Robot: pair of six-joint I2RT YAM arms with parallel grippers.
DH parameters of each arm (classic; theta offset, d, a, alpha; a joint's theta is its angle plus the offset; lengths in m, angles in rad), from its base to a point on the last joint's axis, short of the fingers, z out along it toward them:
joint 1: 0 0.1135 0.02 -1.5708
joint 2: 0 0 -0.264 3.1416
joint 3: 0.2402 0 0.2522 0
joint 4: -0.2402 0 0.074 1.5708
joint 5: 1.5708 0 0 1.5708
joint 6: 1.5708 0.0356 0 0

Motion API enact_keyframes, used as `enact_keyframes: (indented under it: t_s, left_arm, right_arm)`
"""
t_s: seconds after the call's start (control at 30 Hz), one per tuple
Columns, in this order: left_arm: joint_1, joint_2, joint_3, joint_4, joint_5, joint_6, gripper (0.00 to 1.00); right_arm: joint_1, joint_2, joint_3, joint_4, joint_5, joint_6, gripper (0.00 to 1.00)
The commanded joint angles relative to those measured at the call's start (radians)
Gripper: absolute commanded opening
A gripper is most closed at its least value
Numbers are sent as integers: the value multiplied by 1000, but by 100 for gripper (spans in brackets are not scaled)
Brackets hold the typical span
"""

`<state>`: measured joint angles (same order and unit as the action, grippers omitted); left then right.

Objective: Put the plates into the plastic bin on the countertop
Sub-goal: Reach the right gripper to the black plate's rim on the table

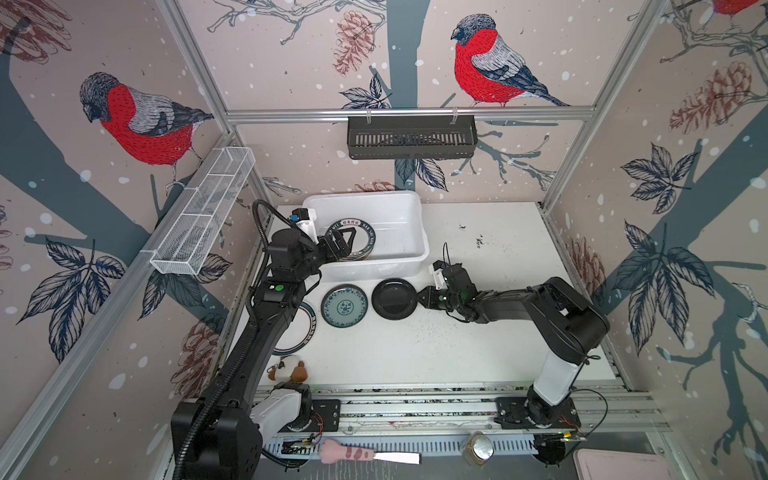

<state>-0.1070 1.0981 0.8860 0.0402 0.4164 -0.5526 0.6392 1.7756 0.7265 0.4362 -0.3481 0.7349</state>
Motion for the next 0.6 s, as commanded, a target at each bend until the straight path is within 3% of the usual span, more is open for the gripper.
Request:
enact_keyframes:
  t_s: [0.0,0.57]
  left_arm:
    - [0,-3,-9,65,-4,-10,97]
    - [0,11,-19,48,-19,8,97]
  right_arm:
    - [-4,-29,-16,-7,40,8,16]
    - [3,46,34,3,-28,32,20]
